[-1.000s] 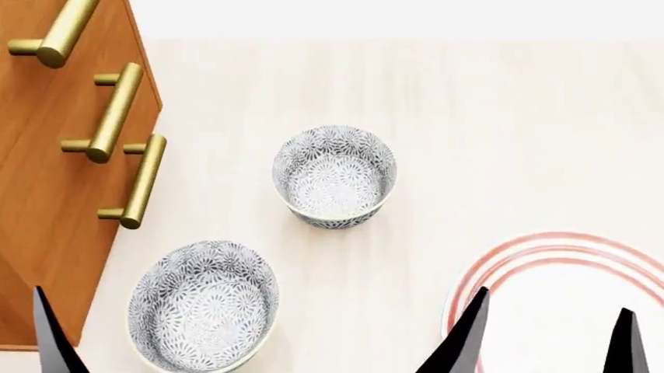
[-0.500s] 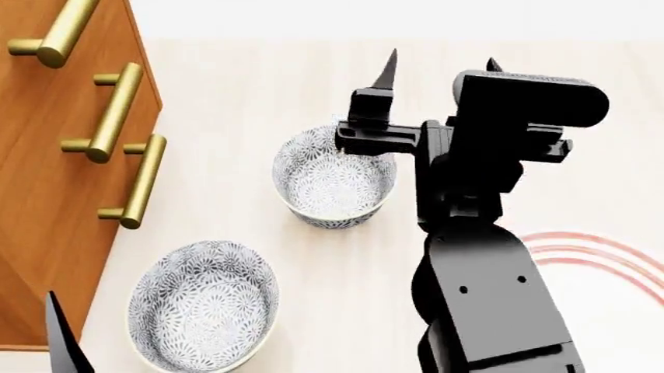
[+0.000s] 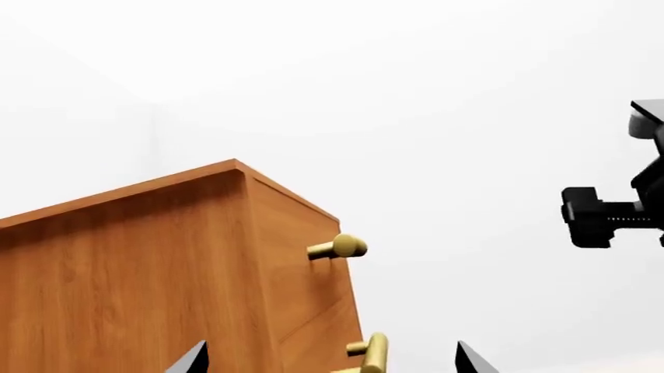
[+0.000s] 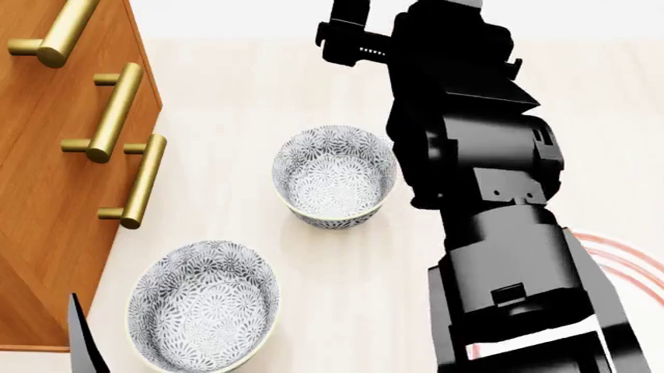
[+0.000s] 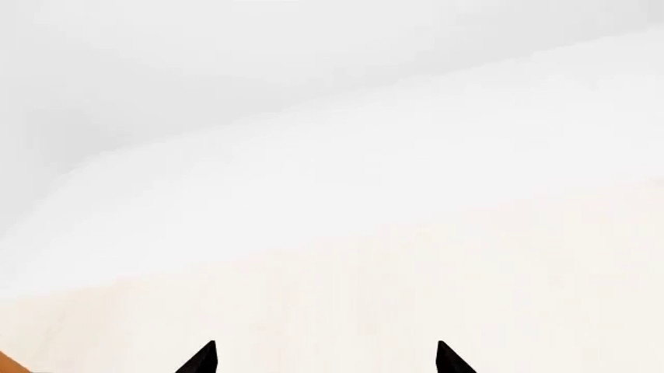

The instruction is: Pick up the bowl and put it in the front on the plate.

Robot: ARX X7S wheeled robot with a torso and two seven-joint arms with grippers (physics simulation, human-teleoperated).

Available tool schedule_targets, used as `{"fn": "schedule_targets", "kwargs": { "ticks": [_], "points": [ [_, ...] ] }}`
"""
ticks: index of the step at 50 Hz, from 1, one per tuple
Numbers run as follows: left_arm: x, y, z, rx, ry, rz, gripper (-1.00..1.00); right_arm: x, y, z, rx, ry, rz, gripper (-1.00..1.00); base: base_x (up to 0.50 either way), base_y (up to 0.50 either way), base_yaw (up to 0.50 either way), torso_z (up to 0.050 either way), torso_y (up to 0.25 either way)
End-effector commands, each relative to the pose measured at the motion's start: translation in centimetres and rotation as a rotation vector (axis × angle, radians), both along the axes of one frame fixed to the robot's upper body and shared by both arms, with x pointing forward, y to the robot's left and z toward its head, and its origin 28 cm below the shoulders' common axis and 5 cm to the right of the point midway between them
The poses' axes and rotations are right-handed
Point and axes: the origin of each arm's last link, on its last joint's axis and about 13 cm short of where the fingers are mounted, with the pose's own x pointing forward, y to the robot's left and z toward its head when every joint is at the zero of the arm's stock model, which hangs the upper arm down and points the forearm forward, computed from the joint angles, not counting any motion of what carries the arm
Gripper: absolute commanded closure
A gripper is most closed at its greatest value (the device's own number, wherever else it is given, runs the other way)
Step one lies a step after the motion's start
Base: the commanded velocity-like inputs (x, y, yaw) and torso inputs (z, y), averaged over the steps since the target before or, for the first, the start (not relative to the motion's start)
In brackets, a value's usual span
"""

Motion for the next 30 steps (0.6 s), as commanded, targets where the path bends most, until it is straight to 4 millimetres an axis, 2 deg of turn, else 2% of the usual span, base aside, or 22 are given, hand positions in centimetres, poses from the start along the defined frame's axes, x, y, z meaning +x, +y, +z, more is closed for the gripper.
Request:
{"fn": "schedule_targets", "kwargs": {
  "ticks": [1, 11, 30],
  "points": [
    [0.1, -0.1, 0.0, 0.015, 0.01, -0.003, -1.0, 0.0, -0.1, -0.2, 0.084, 0.137, -0.109, -1.0, 0.0, 0.0, 0.0, 0.0, 0.0],
    [0.2, -0.1, -0.2, 0.012, 0.025, -0.007, -1.0, -0.1, 0.4, -2.1, -0.026, 0.147, -0.052, -1.0, 0.0, 0.0, 0.0, 0.0, 0.0],
    [0.3, -0.1, -0.4, 0.01, 0.042, -0.012, -1.0, -0.3, 1.0, -4.4, -0.011, 0.186, -0.037, -1.0, 0.0, 0.0, 0.0, 0.0, 0.0]
  ]
}}
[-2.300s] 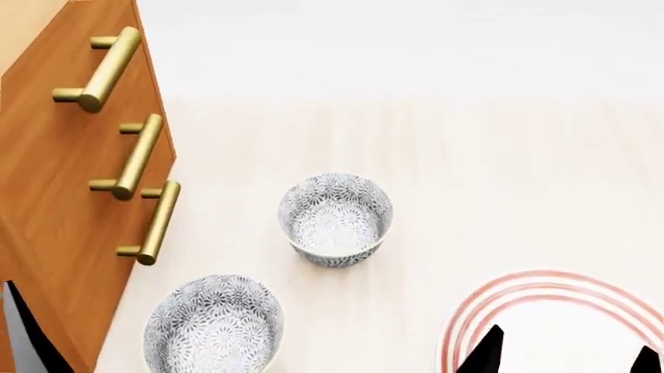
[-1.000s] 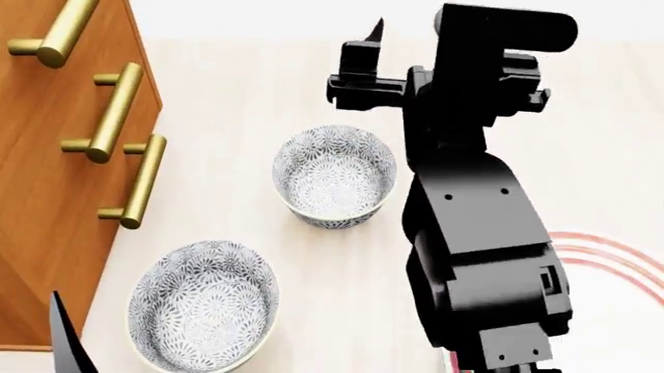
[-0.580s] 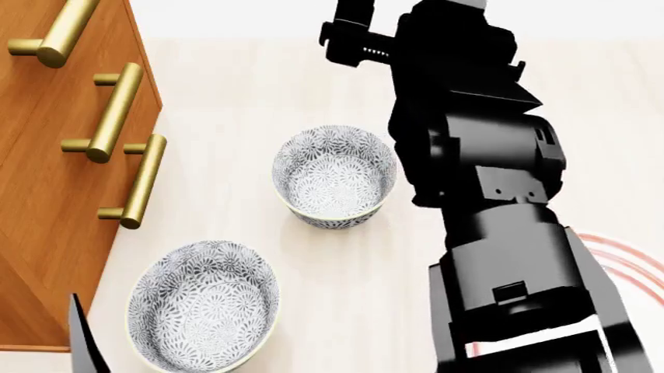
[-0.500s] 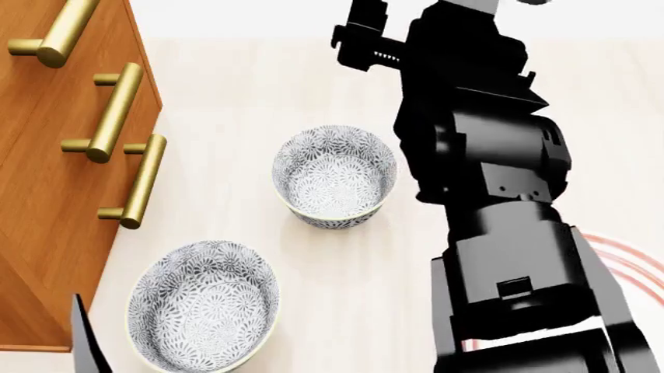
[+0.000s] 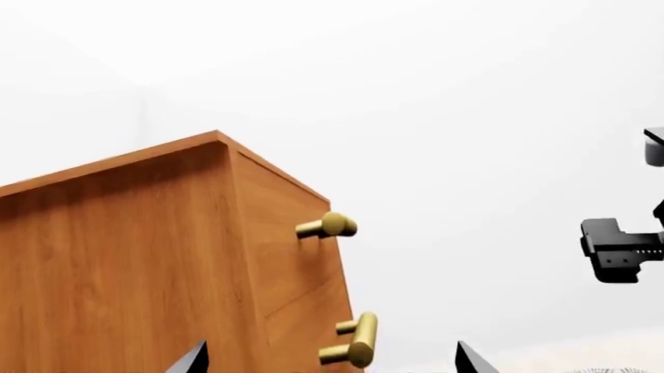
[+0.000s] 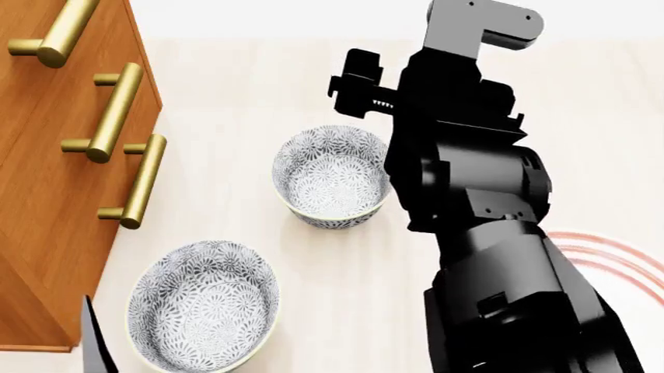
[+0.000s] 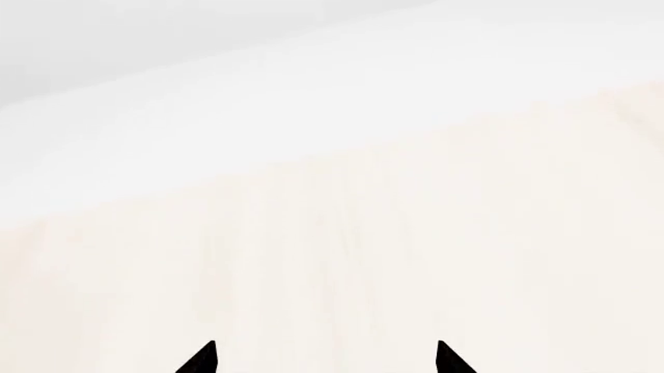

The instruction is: Pick up the bowl and put it in the front on the plate.

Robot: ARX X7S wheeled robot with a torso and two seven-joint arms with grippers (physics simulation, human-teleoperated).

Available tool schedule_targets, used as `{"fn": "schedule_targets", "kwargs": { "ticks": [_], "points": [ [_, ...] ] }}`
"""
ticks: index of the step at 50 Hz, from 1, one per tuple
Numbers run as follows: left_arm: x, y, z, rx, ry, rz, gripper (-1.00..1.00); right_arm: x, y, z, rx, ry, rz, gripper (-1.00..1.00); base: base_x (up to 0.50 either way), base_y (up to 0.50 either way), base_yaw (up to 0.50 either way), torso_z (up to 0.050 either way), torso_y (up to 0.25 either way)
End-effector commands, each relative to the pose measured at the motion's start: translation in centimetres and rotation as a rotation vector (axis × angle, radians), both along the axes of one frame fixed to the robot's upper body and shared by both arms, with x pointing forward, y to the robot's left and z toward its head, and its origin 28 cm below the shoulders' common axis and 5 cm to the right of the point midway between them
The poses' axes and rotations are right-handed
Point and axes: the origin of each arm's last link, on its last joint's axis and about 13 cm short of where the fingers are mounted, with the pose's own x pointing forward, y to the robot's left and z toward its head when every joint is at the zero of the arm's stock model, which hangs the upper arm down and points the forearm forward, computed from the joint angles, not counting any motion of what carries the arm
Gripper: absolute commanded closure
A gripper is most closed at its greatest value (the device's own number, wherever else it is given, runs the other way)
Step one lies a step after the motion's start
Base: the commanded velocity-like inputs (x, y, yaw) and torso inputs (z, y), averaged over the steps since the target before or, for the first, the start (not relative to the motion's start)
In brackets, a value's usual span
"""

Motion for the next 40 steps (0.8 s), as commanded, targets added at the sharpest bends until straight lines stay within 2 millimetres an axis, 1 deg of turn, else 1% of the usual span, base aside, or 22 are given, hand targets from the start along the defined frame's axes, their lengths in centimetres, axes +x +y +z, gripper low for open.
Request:
{"fn": "schedule_targets", "kwargs": {
  "ticks": [1, 3, 9, 15, 24, 31, 40],
  "points": [
    [0.1, 0.0, 0.1, 0.012, -0.002, -0.001, -1.0, -0.2, 1.0, -1.3, 0.021, 0.025, 0.046, -1.0, 0.0, 0.0, 0.0, 0.0, 0.0],
    [0.1, 0.0, 0.1, 0.012, 0.0, -0.001, -1.0, -0.3, 1.1, -1.5, 0.04, 0.048, 0.052, -1.0, 0.0, 0.0, 0.0, 0.0, 0.0],
    [0.1, 0.0, 0.0, 0.011, 0.002, -0.001, -1.0, -0.3, 1.4, -1.6, 0.037, 0.039, 0.068, -1.0, 0.0, 0.0, 0.0, 0.0, 0.0],
    [0.1, 0.0, 0.0, 0.012, 0.005, -0.002, -1.0, -0.5, 1.5, -2.6, 0.031, 0.057, 0.079, -1.0, 0.0, 0.0, 0.0, 0.0, 0.0],
    [0.1, 0.0, -0.1, 0.01, 0.01, -0.003, -1.0, -0.6, 1.6, -3.1, 0.039, 0.074, 0.079, -1.0, 0.0, 0.0, 0.0, 0.0, 0.0],
    [0.1, -0.1, -0.2, 0.009, 0.018, -0.006, -1.0, -0.7, 1.5, -3.9, 0.032, 0.086, 0.082, -1.0, 0.0, 0.0, 0.0, 0.0, 0.0],
    [0.2, -0.1, -0.2, 0.01, 0.021, -0.008, -1.0, -0.7, 1.4, -3.9, 0.026, 0.086, 0.092, -1.0, 0.0, 0.0, 0.0, 0.0, 0.0]
  ]
}}
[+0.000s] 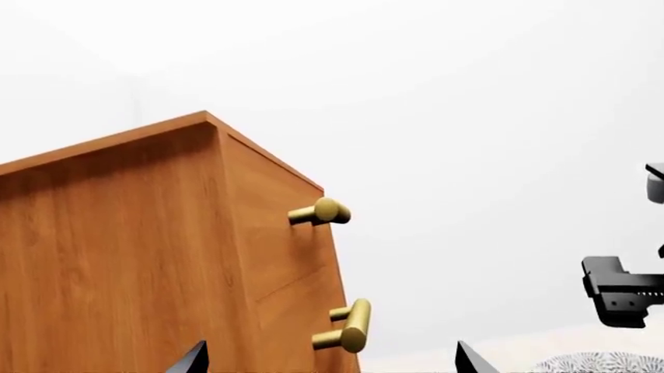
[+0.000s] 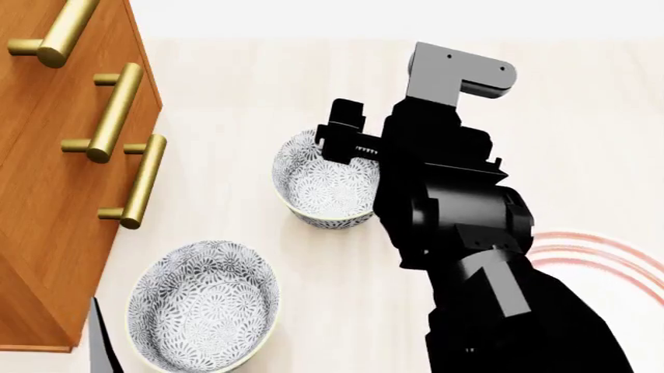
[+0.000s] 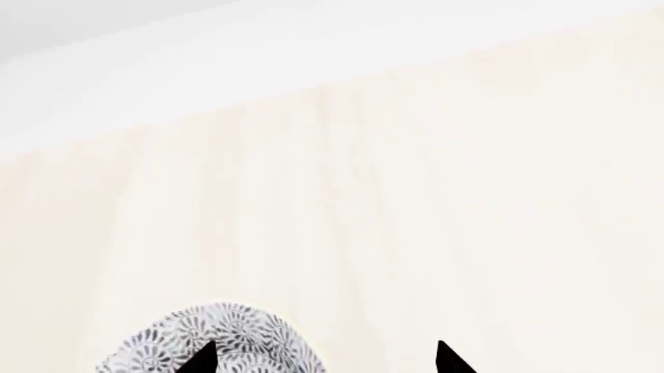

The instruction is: Pick up the bowl and put it in the front on the plate.

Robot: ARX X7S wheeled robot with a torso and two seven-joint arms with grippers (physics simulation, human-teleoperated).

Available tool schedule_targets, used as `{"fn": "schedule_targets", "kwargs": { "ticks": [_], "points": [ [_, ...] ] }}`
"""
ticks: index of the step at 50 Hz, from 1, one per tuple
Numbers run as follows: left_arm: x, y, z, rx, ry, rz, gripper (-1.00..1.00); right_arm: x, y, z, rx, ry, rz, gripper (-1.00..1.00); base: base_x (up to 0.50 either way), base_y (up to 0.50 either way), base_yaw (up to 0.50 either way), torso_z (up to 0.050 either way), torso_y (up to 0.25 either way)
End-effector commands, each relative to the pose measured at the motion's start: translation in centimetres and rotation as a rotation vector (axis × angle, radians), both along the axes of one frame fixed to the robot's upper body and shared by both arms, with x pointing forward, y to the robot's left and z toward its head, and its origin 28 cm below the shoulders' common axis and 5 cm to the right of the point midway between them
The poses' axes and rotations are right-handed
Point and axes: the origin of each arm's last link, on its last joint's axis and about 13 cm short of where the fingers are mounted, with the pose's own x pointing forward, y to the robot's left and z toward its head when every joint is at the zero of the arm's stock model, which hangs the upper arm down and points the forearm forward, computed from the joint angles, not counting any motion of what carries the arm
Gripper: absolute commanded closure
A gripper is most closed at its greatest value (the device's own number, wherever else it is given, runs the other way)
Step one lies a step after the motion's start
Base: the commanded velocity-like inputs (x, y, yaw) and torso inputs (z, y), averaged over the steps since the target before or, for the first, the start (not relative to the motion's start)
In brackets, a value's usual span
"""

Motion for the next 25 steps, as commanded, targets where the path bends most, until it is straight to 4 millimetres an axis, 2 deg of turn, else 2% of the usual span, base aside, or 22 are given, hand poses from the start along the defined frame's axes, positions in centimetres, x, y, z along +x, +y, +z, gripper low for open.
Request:
{"fn": "schedule_targets", "kwargs": {
  "ticks": [1, 15, 25],
  "points": [
    [0.0, 0.0, 0.1, 0.011, -0.007, 0.0, -1.0, -0.1, 0.7, -0.3, 0.012, -0.003, 0.044, -1.0, 0.0, 0.0, 0.0, 0.0, 0.0],
    [0.0, -0.1, 0.0, 0.016, -0.003, -0.002, -1.0, -0.3, 0.5, -0.6, 0.033, 0.011, 0.048, -1.0, 0.0, 0.0, 0.0, 0.0, 0.0],
    [0.1, -0.1, -0.2, 0.024, 0.011, 0.003, -1.0, -1.9, 0.5, -0.5, 0.082, 0.028, 0.063, -1.0, 0.0, 0.0, 0.0, 0.0, 0.0]
  ]
}}
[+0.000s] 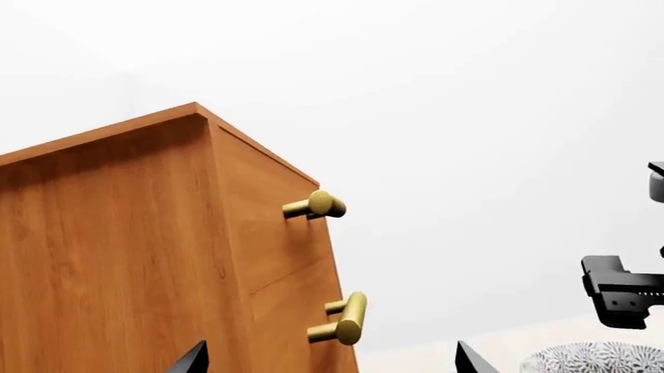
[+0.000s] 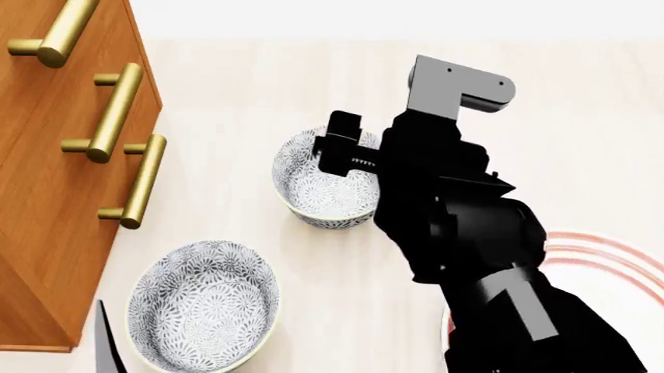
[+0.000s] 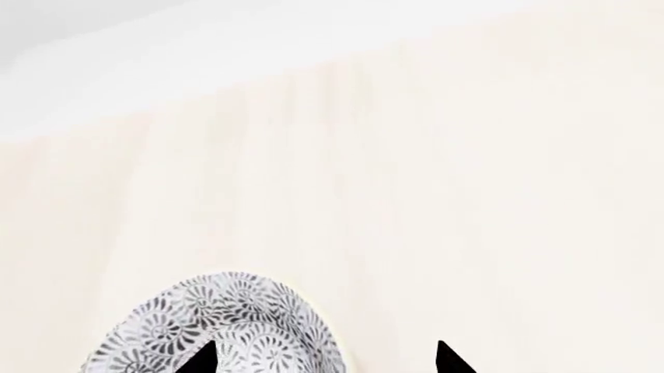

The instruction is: Pick up the bowl and put it in the front on the plate.

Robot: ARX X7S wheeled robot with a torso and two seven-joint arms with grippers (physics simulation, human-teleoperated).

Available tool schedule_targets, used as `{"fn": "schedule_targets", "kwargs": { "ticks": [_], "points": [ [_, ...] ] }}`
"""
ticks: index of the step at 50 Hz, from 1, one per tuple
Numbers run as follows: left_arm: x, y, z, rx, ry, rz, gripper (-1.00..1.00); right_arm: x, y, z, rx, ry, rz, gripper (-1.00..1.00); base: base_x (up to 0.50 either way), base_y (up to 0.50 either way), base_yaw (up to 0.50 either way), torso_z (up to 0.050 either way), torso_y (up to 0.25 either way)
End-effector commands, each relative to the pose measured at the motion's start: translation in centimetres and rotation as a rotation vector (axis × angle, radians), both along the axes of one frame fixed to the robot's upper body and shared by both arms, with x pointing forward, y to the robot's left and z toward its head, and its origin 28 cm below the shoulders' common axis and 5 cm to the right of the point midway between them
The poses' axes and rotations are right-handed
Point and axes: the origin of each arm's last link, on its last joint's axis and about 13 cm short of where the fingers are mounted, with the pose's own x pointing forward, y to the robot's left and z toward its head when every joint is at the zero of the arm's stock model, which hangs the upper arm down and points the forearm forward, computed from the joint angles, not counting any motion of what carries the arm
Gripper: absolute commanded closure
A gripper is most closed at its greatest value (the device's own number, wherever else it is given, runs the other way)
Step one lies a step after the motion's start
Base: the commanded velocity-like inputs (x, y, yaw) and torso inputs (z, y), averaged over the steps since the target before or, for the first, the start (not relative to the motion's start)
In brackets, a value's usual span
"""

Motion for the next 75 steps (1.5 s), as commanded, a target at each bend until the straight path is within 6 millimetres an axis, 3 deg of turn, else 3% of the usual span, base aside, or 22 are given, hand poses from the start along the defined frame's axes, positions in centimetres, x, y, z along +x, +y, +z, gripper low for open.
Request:
{"fn": "schedule_targets", "kwargs": {
  "ticks": [1, 75],
  "points": [
    [0.1, 0.0, 0.0, 0.016, -0.003, 0.006, -1.0, -1.2, 0.6, 0.1, 0.05, 0.0, 0.042, -1.0, 0.0, 0.0, 0.0, 0.0, 0.0],
    [0.2, -0.2, -0.3, 0.028, 0.036, -0.005, -1.0, -2.7, 1.5, -3.1, 0.046, 0.063, 0.072, -1.0, 0.0, 0.0, 0.0, 0.0, 0.0]
  ]
}}
